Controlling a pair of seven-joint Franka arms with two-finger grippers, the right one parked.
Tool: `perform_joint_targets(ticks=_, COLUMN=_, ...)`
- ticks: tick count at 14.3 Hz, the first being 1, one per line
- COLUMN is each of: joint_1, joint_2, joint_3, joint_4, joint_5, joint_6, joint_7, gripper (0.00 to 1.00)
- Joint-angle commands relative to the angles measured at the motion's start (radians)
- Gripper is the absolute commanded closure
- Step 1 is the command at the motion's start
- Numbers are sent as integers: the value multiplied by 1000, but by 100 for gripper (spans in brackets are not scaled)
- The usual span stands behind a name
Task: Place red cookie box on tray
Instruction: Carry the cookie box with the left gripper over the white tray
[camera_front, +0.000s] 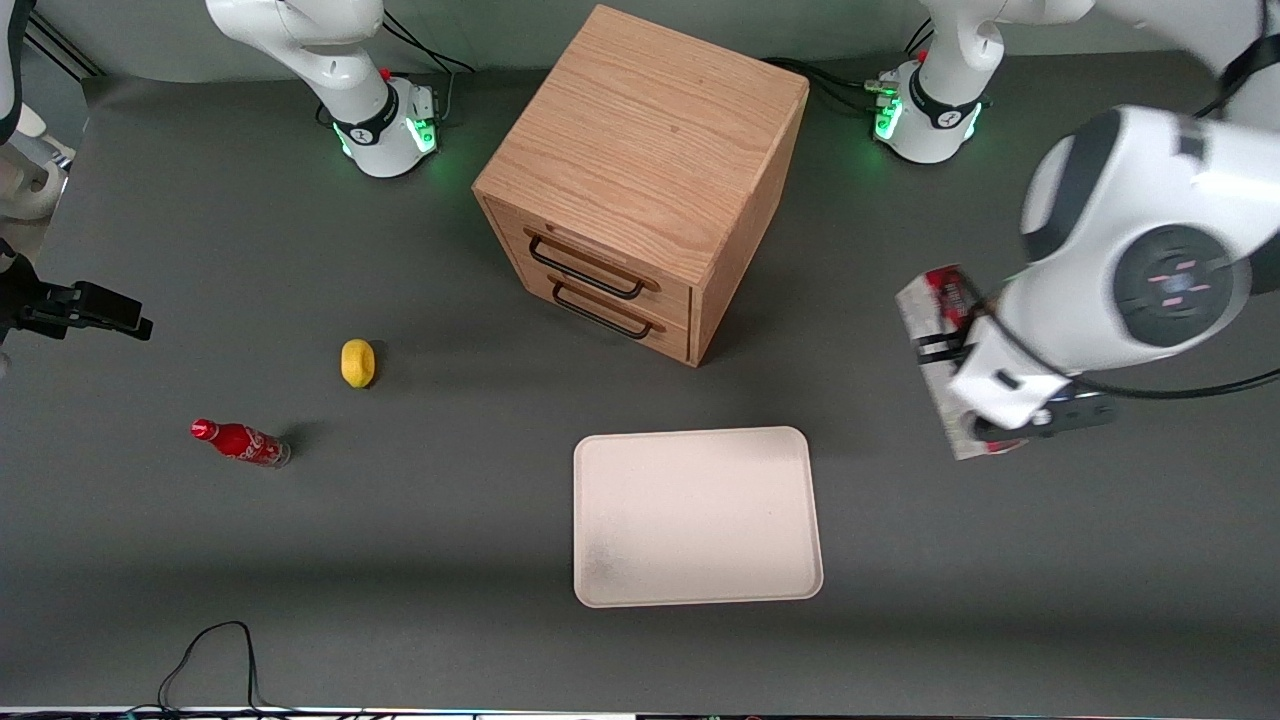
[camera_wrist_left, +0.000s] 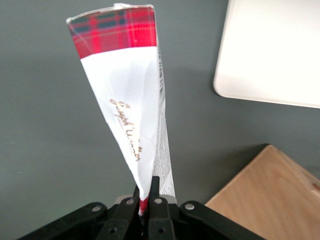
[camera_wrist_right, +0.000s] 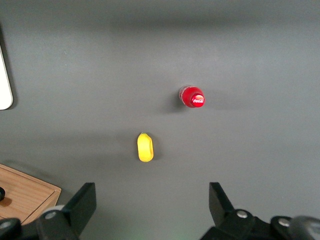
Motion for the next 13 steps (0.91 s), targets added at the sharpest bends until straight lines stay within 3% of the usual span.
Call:
perform_joint_targets(ticks=1, joint_1=4, joint_2=84, joint_3=-60, joint_4=67, joint_5=-14, joint_6=64, joint_7=-61, gripper=100)
perform_joint_targets(ticks=4, joint_1=-16, joint_2=159, joint_3=-104, joint_4=74, joint_5=-13, joint_6=215, joint_7=-58, gripper=100)
perform_joint_targets(ticks=9, joint_1=-80, joint_2=323, joint_3=-98, joint_4=99, joint_5=-3, joint_6=427, joint_7=-61, gripper=100)
perform_joint_targets(ticks=13, joint_1=-82, joint_2=412, joint_3=-94, joint_4=102, joint_5=71, joint_6=529, joint_7=-55, gripper=100)
